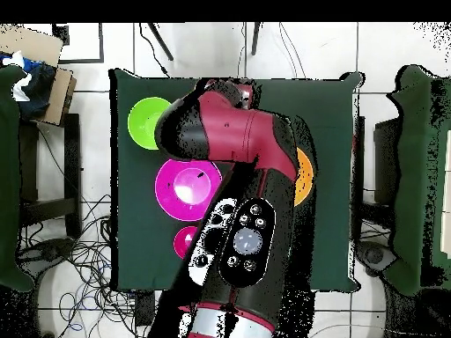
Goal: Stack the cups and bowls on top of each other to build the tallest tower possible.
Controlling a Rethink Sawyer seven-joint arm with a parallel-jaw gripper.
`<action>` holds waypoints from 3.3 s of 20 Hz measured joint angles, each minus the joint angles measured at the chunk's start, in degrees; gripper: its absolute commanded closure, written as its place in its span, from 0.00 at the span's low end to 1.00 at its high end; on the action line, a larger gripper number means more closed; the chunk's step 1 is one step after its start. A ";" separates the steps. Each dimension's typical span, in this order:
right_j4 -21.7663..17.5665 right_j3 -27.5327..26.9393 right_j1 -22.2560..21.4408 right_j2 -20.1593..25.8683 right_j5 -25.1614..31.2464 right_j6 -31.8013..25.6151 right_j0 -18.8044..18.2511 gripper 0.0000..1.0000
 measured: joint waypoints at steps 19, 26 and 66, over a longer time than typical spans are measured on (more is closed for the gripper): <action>5.57 -10.61 6.38 -1.39 14.81 0.00 1.71 0.00; 6.17 -10.84 6.58 -1.84 15.17 0.00 2.46 0.00; 6.39 -10.20 6.61 -2.01 6.57 0.00 2.25 0.00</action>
